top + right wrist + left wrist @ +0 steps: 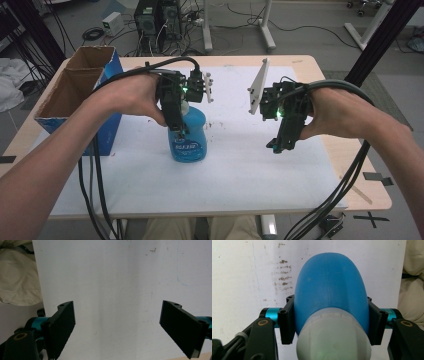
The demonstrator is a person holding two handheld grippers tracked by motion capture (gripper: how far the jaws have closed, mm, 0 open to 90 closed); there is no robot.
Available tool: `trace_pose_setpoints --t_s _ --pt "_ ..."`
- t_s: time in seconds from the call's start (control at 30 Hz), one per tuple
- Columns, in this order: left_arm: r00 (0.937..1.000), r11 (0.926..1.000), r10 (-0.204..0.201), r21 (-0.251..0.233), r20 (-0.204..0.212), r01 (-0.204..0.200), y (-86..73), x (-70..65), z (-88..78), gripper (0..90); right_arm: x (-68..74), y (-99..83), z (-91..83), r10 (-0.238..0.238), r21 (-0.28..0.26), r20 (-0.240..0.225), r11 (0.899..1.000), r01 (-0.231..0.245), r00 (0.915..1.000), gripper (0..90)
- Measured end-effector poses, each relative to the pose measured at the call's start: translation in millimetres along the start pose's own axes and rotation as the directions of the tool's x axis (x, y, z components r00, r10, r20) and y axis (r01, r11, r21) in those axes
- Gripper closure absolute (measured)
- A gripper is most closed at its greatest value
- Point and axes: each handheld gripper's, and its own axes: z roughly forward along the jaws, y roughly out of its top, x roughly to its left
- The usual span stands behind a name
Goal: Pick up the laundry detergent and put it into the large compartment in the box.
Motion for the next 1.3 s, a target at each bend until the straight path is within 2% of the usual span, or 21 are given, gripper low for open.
trace_pose_setpoints --t_s 0.1,0.3,0.53,0.9,1.3 --pt "1.0000 1.0000 -0.005 0.004 0.008 0.005 2.0 0.8 -1.7 38.1 0.2 -1.1 -0.8 0.004 0.000 0.002 1.000 -0.004 1.0000 12.3" --pt "1.0000 0.9998 -0.001 0.020 -0.005 0.001 5.5 1.8 -12.5 38.1 -0.6 -2.5 -1.2 0.008 -0.002 0.001 1.000 -0.008 1.0000 12.3" --pt "1.0000 0.9997 -0.007 0.025 -0.007 0.007 10.2 6.9 -43.9 38.2 -1.4 -2.7 -1.8 0.004 -0.004 0.007 1.000 -0.004 1.0000 12.3" --pt "0.9969 0.9972 -0.068 0.026 -0.038 0.069 15.8 25.2 -108.2 38.2 -0.6 -3.8 -3.4 0.003 -0.008 0.010 1.000 -0.003 0.9999 12.3" --pt "0.9948 0.9951 -0.098 0.005 -0.028 0.098 14.4 34.0 -144.9 38.2 -1.4 -4.5 -4.8 0.003 -0.007 0.010 1.000 -0.003 0.9999 12.3"
